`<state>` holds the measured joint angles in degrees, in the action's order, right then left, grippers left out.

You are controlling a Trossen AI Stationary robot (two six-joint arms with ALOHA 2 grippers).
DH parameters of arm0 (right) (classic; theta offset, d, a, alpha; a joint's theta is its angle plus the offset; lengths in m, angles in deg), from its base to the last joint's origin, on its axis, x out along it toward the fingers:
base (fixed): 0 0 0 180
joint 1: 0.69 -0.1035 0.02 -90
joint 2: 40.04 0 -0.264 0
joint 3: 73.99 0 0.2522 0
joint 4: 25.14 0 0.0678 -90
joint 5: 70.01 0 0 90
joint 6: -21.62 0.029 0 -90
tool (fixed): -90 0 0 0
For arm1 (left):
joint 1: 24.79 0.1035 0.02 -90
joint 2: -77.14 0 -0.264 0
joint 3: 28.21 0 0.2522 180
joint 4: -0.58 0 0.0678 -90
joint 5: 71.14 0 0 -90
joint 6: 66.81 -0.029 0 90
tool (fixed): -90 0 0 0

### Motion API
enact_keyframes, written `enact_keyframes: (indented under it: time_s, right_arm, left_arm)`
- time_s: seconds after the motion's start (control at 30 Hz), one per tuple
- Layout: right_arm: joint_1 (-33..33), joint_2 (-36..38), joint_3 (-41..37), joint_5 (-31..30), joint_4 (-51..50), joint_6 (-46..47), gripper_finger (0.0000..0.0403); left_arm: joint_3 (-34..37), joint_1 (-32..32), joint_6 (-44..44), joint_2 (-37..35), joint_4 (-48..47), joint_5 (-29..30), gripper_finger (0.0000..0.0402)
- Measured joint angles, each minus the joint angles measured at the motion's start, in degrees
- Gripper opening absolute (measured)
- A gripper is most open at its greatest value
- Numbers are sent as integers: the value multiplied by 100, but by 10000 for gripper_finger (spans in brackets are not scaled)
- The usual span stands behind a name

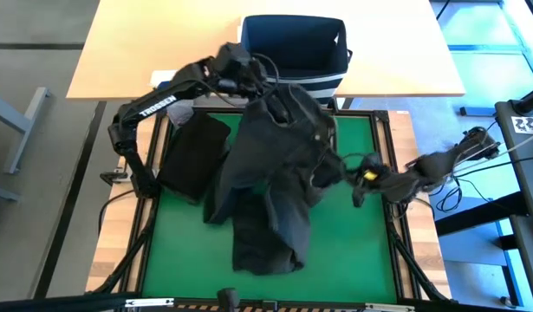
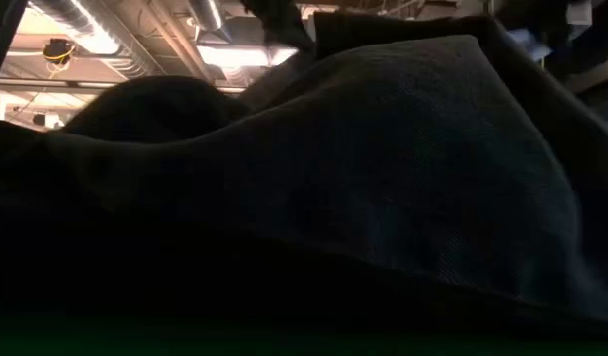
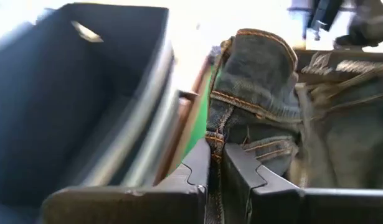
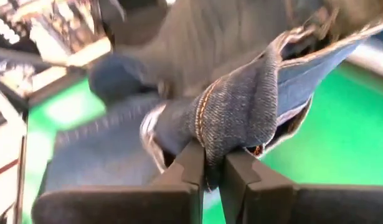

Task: Fold Laundry from Bin
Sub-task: Fold the blue pants

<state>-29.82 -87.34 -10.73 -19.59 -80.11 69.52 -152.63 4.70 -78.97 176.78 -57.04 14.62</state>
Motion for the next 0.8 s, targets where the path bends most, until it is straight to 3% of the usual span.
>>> enact_keyframes:
  time_s: [0.13, 0.27, 0.47, 0.63, 0.8]
  right_arm:
    - [25, 33, 859, -670, -336, -656, 20]
    - [445, 34, 1136, -906, -52, -1096, 12]
    - [1494, -180, 1077, -243, 435, -1480, 27]
    - [2358, -815, 1073, 968, 1305, -2172, 16]
    - [2965, -1587, 1073, 1426, 2327, -2622, 20]
  left_arm:
    - [-362, 15, -22, -124, 27, 438, 16]
    - [-513, -3, 61, -132, 131, -57, 16]
    - [-419, -173, 448, -67, 123, -956, 16]
    - [-76, -432, 758, -60, 341, -989, 16]
    - [265, -646, 1022, -60, 614, -1022, 16]
